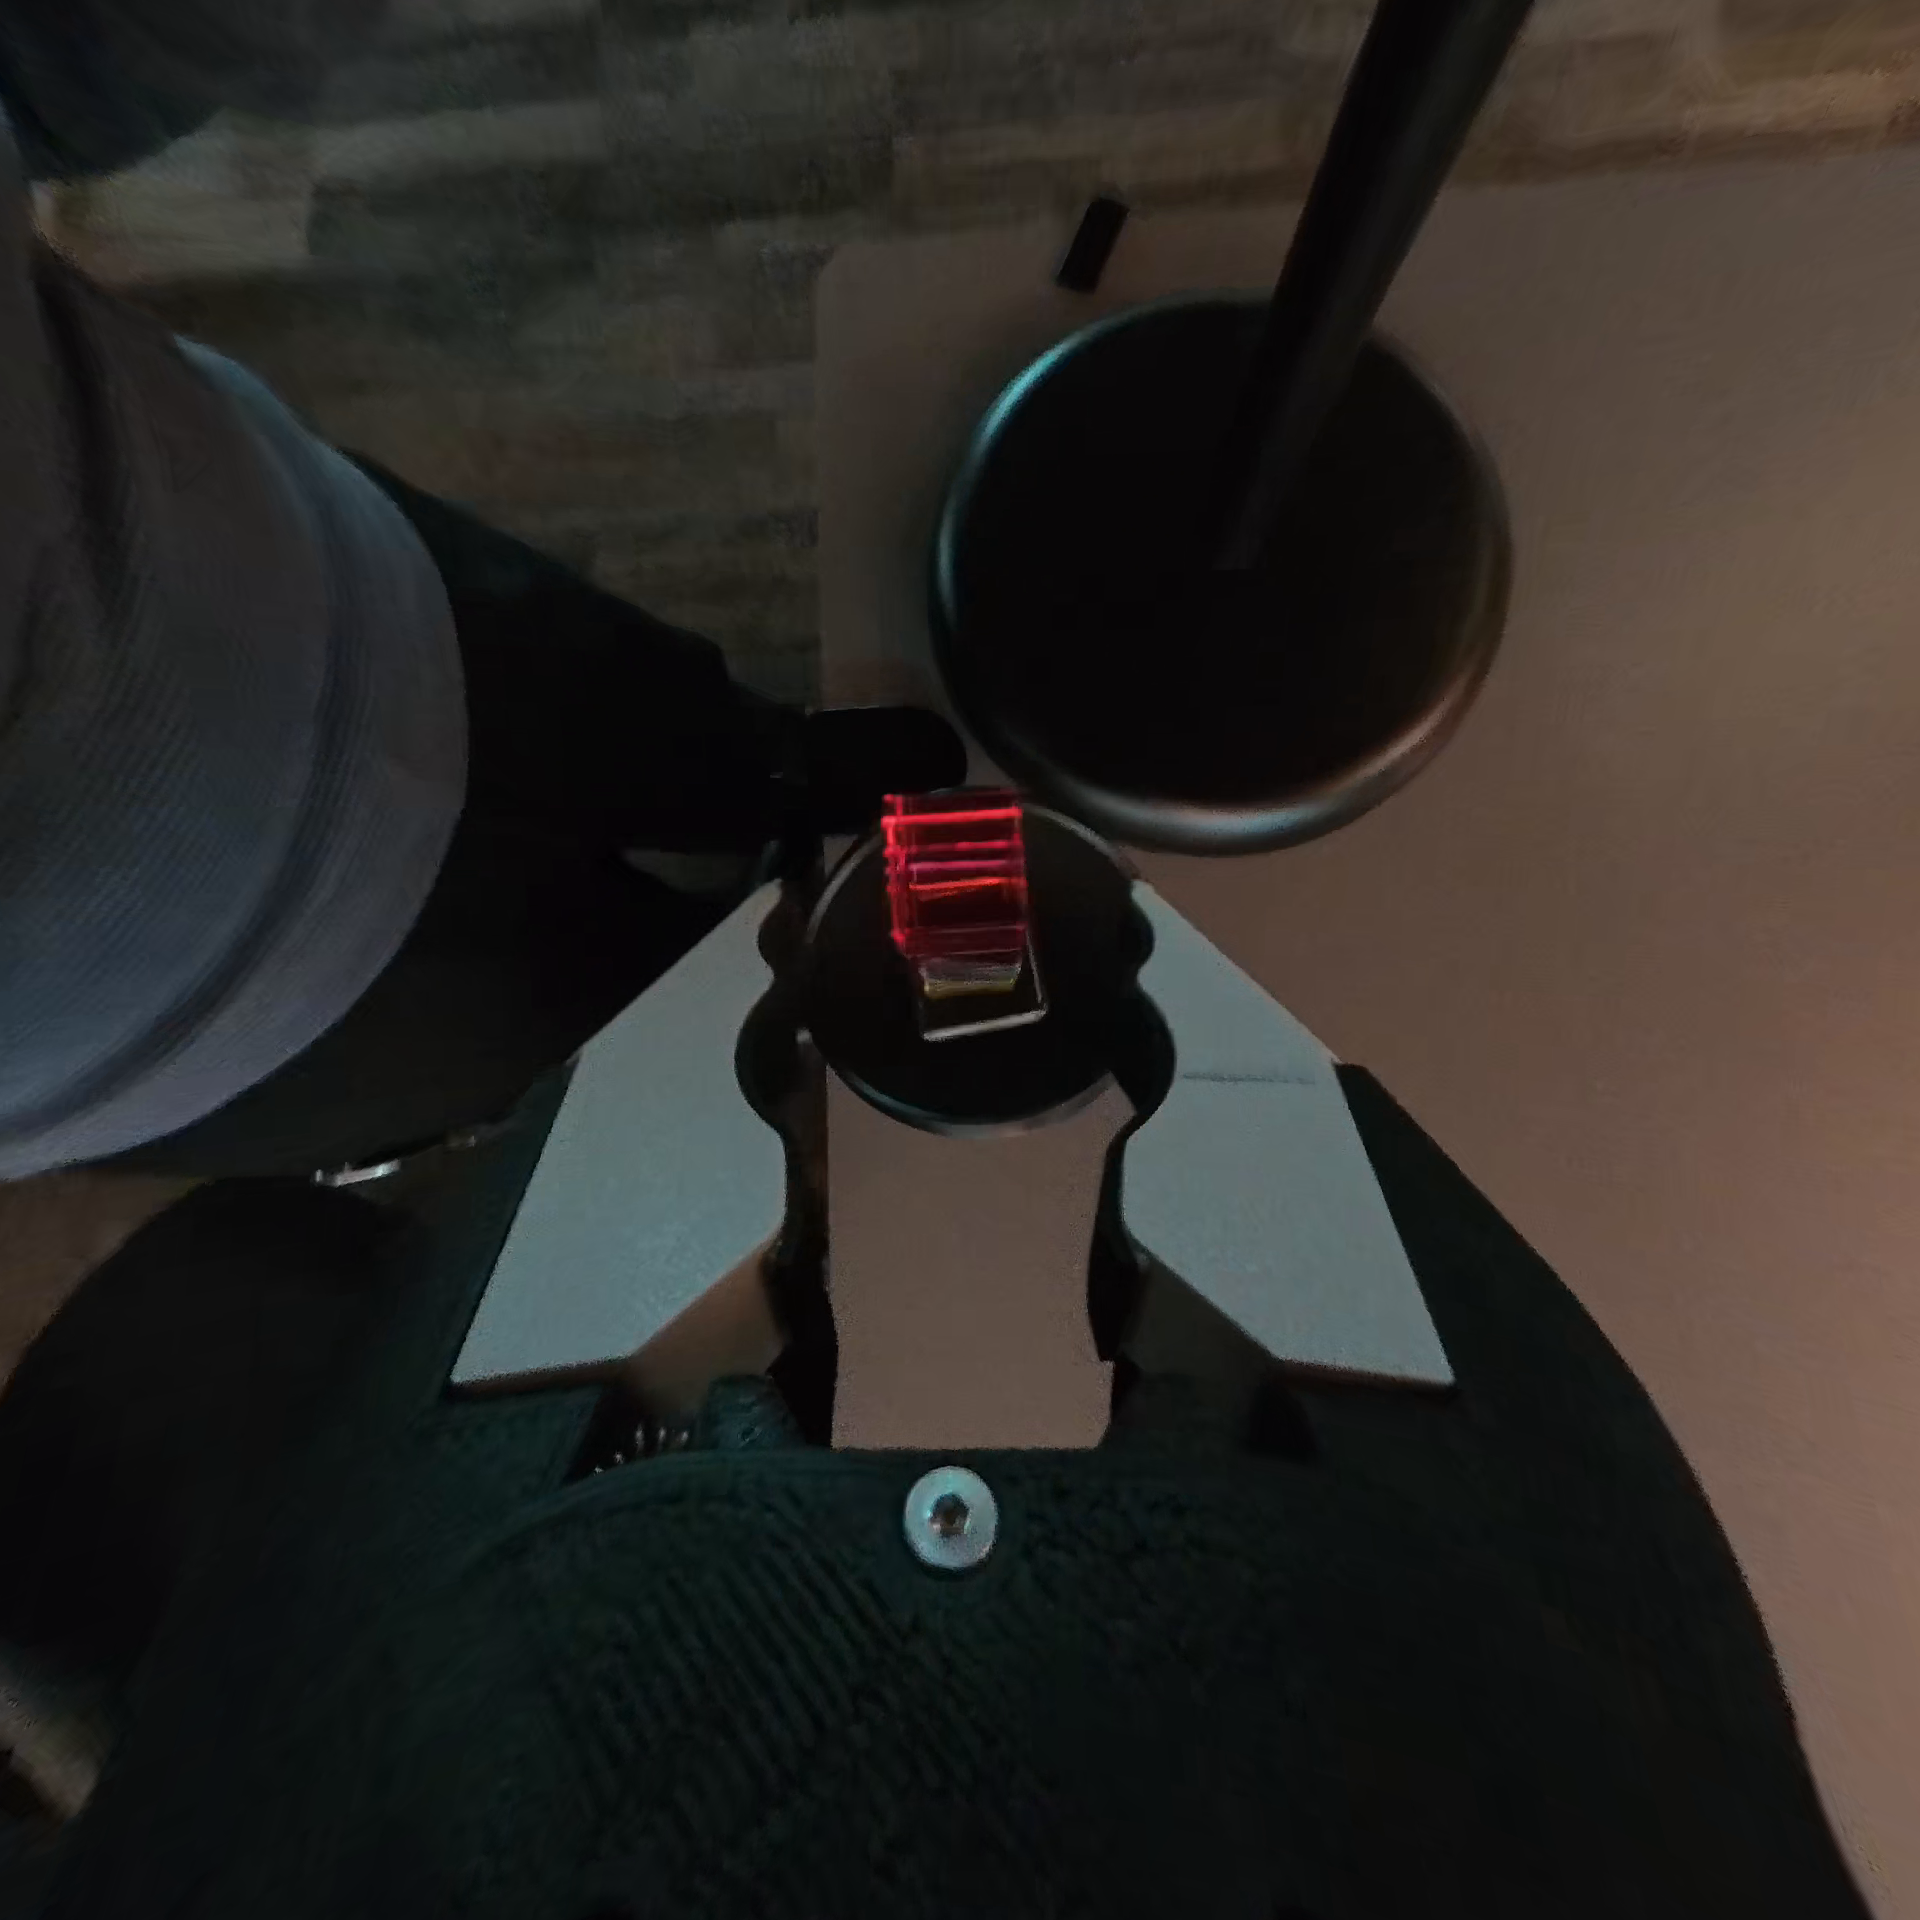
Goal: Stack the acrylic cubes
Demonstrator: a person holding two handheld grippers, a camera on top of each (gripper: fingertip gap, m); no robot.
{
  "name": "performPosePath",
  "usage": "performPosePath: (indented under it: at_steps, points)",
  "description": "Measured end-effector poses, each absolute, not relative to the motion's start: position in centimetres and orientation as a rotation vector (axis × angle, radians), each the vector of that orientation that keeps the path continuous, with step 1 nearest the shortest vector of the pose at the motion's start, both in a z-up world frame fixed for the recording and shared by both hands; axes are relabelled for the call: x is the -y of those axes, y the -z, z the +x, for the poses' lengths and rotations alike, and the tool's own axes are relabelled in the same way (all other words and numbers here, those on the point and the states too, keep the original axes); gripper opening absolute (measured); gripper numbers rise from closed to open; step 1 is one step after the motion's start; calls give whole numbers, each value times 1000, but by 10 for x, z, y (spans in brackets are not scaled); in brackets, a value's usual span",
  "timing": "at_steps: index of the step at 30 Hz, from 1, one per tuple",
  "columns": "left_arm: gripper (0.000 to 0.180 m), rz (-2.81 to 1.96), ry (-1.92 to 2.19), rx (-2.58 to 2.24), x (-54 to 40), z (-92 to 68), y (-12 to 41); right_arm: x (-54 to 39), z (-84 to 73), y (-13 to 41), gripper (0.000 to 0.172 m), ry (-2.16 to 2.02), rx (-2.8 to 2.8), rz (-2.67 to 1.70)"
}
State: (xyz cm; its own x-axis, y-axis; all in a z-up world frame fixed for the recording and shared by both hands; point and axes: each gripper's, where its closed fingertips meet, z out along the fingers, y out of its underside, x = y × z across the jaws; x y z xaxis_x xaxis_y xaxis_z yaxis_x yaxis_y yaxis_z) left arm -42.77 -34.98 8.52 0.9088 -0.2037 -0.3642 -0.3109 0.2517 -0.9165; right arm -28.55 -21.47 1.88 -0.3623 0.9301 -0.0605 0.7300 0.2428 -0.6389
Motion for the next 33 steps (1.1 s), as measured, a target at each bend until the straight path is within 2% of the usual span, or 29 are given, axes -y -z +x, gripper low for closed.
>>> performPosePath:
  at_steps: [6,13,17,23,26,30,33]
  points:
    - [59,-1340,-11,-366,357,-448,-89,240,-275,-66,58,-871,1900,-1391]
    - [56,-1346,38,-311,378,-470,-104,322,-330,-130,53,-844,1875,-889]
    - [60,-1369,37,-221,406,-497,-111,377,-398,-147,51,-987,1842,-655]
    - [64,-1426,-113,-97,472,-557,-101,427,-499,-148,50,-1421,1577,-591]
    - [65,-1399,-233,-36,514,-598,-95,444,-553,-137,67,-1558,1450,-622]
    - [73,-1391,-368,78,574,-662,-84,457,-638,-108,104,-1576,1353,-792]
    - [81,-1457,-443,186,620,-718,-70,456,-708,-86,116,-1464,1315,-963]
